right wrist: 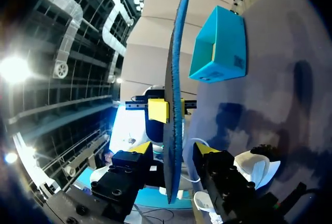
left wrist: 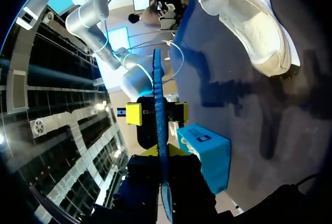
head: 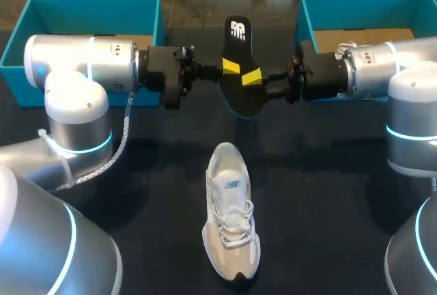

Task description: Take the shoe out of the shoebox, open the shoe tongue, remove and reinsert the insole, then place the shoe into the shoebox

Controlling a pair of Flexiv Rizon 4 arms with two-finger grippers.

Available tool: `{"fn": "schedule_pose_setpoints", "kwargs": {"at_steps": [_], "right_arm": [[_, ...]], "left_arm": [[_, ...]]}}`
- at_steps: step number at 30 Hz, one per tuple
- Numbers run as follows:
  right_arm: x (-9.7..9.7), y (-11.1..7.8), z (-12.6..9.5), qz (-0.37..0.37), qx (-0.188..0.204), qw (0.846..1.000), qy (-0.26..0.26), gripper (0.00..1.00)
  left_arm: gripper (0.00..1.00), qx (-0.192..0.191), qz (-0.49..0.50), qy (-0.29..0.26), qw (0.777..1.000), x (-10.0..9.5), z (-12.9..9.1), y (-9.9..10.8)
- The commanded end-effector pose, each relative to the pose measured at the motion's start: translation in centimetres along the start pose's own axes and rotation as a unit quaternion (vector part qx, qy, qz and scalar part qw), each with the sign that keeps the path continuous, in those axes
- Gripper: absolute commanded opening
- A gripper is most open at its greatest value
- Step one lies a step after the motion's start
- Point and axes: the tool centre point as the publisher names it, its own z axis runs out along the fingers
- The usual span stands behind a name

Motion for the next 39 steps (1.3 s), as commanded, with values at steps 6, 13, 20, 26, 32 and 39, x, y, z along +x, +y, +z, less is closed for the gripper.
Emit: {"fn": "schedule_pose_setpoints", "kwargs": {"at_steps": [6, 13, 20, 26, 32, 39], "right_arm": [[0.0, 0.2, -0.1, -0.002, -0.002, 1.000, -0.001, 0.45], [-0.5, 0.4, -0.2, 0.007, -0.008, 1.000, 0.004, 0.42], [-0.6, 0.6, -0.3, 0.011, -0.010, 1.000, 0.008, 0.41], [-0.6, 0.6, -0.3, 0.014, -0.015, 1.000, 0.009, 0.32], [-0.6, 0.5, -0.3, 0.017, -0.018, 1.000, 0.011, 0.04], [-0.7, 0.6, -0.3, 0.014, -0.022, 0.999, 0.020, 0.00]], "left_arm": [[0.00, 0.004, 0.002, -0.005, 1.000, 0.3, 0.6, 0.2], [0.00, 0.004, 0.005, -0.007, 1.000, 0.3, 0.5, 0.1], [0.00, 0.009, 0.010, -0.010, 1.000, 0.2, 0.6, -0.2], [0.00, 0.007, 0.013, -0.012, 1.000, 0.1, 0.6, -0.3], [0.00, 0.006, 0.015, -0.013, 1.000, 0.1, 0.6, -0.4], [0.42, 0.012, 0.017, -0.013, 1.000, -0.3, 0.2, -1.1]]}}
